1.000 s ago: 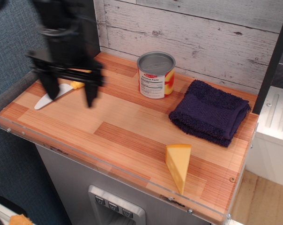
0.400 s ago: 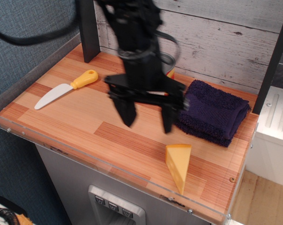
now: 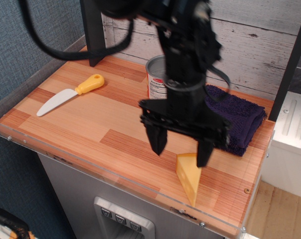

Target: Place the cheese in front of the knife.

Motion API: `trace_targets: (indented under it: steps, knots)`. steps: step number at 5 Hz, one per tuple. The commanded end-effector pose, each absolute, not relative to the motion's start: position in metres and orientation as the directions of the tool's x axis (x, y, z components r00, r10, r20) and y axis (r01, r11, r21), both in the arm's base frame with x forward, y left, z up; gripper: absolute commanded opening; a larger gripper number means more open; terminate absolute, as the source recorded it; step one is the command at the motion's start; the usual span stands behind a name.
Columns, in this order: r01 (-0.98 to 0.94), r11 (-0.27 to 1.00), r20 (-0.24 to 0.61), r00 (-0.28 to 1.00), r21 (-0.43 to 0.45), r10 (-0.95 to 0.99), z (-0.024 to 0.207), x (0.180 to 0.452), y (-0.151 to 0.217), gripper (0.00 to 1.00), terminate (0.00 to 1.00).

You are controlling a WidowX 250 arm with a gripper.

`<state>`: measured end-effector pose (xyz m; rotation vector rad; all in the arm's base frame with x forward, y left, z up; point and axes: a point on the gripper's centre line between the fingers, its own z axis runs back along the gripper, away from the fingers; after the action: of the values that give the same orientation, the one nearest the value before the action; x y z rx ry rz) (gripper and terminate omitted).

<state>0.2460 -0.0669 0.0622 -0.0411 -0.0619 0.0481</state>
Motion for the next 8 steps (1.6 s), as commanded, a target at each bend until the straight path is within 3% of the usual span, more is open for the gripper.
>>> trace_targets:
  steps: [1, 6, 7, 8]
  knots:
    - [-0.095, 0.994, 0.056, 0.994, -0.058, 0.098, 0.055, 0.256, -0.076, 1.0, 0.0]
    - [-0.153, 0.987, -0.006, 0.988, -0.038, 0.153, 0.028, 0.257, -0.075, 1.0, 0.0]
    - [-0.168, 0.985, 0.006, 0.986, -0.044, 0.168, 0.029, 0.257, -0.073, 0.0, 0.0]
    - [-0.149, 0.986, -0.017, 0.989, -0.071, 0.148, 0.027, 0.259, -0.073, 0.0, 0.0]
